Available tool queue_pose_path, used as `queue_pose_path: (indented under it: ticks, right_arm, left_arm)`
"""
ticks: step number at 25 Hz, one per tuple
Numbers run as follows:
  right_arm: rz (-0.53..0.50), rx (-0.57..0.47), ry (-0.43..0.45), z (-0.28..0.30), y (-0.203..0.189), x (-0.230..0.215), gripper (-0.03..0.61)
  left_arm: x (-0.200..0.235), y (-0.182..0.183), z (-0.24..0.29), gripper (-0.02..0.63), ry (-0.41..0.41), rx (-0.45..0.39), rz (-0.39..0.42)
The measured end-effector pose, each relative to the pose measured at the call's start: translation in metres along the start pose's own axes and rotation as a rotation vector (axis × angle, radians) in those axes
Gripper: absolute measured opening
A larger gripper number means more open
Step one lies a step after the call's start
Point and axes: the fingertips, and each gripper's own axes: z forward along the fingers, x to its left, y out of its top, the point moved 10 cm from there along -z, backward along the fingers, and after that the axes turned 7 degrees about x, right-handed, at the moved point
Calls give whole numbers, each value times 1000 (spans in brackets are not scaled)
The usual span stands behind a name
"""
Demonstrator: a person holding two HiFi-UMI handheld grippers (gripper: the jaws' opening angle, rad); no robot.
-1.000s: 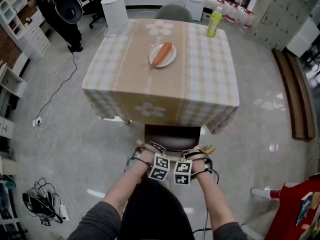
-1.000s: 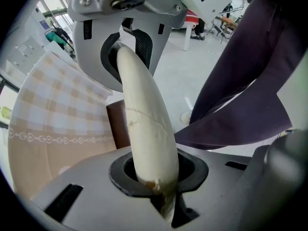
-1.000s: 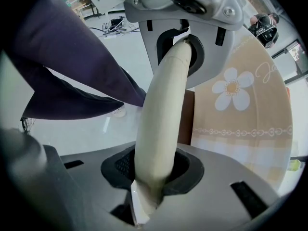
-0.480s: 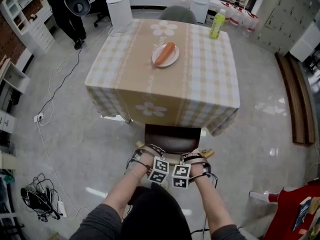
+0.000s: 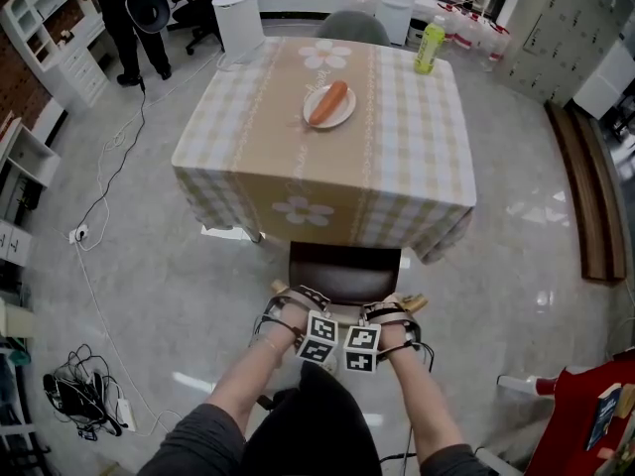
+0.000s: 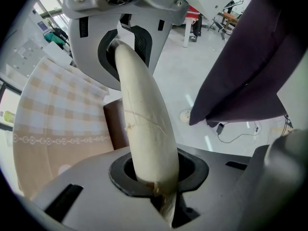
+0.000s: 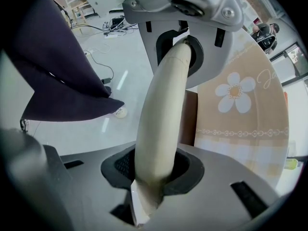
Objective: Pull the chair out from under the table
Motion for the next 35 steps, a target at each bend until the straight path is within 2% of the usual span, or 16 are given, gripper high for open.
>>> queue_pose_path:
  ticks: [35]
  right_arm:
    - [15, 17, 5, -18, 24, 59, 104]
  left_arm:
    - [-61, 16, -13, 83, 8, -8, 19]
